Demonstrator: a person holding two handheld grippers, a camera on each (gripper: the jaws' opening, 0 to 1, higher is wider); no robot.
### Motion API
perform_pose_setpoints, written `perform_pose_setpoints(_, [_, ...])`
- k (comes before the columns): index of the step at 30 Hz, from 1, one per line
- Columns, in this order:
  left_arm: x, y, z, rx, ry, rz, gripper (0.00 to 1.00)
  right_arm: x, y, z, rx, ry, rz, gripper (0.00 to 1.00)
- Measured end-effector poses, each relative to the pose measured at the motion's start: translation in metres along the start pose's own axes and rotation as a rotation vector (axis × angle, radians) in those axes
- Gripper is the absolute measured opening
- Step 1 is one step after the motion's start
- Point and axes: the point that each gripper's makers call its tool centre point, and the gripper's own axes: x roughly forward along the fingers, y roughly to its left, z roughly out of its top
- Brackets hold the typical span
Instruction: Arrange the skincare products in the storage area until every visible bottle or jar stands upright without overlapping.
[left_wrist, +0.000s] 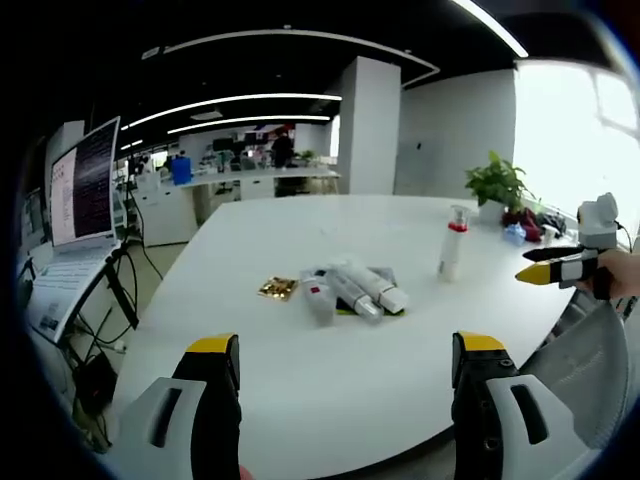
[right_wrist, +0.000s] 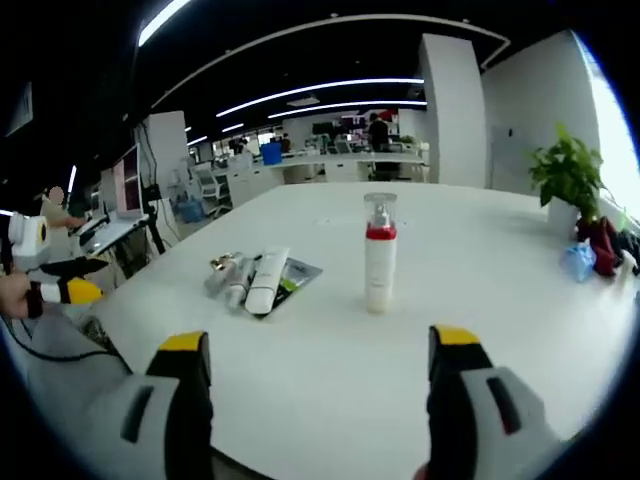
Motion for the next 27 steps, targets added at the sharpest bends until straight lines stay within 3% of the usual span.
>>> perform_pose_setpoints(12, [0.0, -0.002, 0.0, -0.008, 0.001, -0.017, 0.85, 0.036, 0.021, 0.017, -0.059, 0.012, 0.072, 0.88])
perform_pose_setpoints(27, [0.001, -0.001, -0.001, -0.018, 0.003, -0.014, 0.85, 0.077, 0.055, 0.022, -0.143, 0.056, 0.172, 0.87])
